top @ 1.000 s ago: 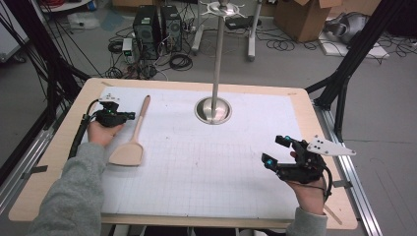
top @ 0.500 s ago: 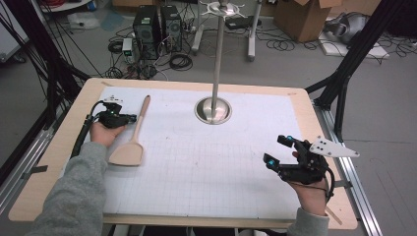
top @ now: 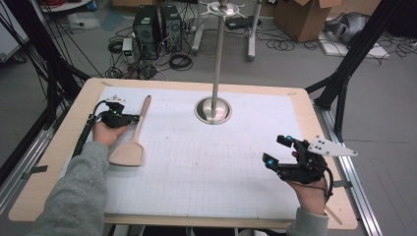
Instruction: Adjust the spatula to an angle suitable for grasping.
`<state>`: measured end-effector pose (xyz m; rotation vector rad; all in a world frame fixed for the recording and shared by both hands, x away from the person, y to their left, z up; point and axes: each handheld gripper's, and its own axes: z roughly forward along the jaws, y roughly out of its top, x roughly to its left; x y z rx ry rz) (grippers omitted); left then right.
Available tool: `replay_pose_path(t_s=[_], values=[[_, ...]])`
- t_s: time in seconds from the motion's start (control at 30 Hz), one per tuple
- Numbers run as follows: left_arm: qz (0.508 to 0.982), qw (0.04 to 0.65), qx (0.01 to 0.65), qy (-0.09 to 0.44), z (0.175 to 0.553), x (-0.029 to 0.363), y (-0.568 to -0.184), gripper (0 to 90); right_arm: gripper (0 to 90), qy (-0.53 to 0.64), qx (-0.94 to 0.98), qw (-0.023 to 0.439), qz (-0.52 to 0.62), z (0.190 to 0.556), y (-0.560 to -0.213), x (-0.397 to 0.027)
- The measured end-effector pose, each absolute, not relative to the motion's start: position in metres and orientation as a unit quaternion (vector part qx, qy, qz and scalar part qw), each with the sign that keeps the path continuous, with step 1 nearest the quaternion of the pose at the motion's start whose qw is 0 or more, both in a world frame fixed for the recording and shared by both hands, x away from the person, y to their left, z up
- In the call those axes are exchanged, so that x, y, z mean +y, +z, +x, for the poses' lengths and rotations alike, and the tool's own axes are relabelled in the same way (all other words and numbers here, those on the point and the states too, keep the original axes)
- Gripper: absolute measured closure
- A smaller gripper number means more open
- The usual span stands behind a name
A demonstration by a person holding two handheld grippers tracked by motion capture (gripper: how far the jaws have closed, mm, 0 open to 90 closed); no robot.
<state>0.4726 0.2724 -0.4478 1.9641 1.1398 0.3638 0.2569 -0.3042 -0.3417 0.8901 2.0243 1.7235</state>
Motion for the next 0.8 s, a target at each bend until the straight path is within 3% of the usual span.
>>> replay_pose_path(t_s=[0.8], values=[[0.824,0.379,0.404,0.119,0.478,0.237,-0.439,89.8,14.0,0.604,0.712,0.166,0.316,0.255,-0.343,-0.306]])
